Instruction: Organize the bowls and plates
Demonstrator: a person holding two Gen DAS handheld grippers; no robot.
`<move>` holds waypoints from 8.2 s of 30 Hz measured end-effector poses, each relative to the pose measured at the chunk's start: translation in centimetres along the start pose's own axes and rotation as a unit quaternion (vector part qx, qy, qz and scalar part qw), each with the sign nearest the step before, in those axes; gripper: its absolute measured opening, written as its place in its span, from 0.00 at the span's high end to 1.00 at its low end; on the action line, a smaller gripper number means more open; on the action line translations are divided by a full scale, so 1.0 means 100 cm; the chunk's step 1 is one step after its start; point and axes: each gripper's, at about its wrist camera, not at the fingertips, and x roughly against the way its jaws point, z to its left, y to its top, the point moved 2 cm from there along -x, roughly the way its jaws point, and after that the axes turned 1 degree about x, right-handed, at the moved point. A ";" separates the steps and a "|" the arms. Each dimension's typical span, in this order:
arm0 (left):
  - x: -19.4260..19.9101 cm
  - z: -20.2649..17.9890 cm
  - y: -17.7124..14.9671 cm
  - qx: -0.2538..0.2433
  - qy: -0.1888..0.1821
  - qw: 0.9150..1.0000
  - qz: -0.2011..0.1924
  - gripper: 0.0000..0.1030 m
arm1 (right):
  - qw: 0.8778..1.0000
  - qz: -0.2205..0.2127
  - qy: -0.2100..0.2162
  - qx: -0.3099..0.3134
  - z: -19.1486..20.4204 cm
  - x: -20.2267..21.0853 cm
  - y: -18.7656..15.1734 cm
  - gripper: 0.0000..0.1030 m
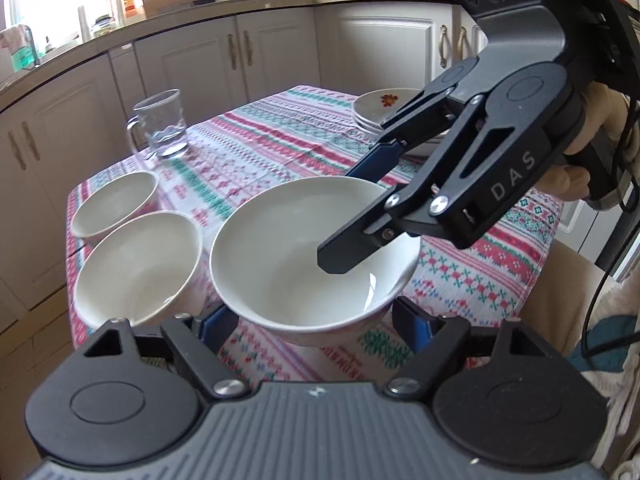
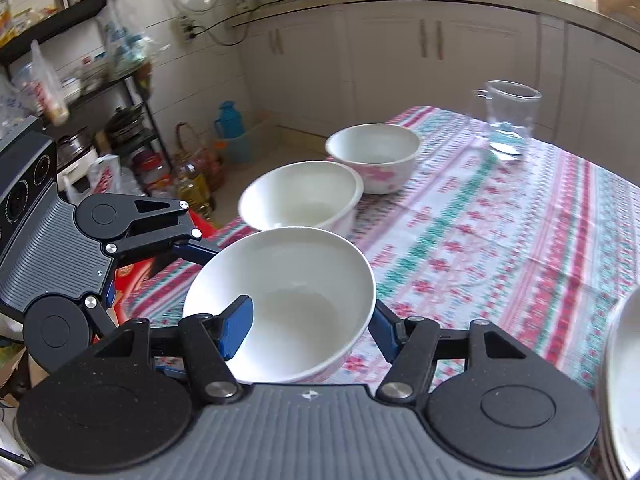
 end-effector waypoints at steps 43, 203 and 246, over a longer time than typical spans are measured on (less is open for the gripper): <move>-0.022 -0.016 0.006 -0.008 -0.016 1.000 0.000 0.17 | 0.995 -0.026 -0.085 -0.033 -0.037 0.027 -0.018 0.00; -0.043 0.008 0.079 0.089 -0.017 0.995 0.034 0.50 | 0.989 0.014 -0.128 0.069 0.011 0.040 -0.035 0.21; -0.011 0.011 0.068 0.095 0.019 0.995 -0.006 0.13 | 0.990 -0.025 -0.130 0.048 0.014 0.053 -0.032 0.00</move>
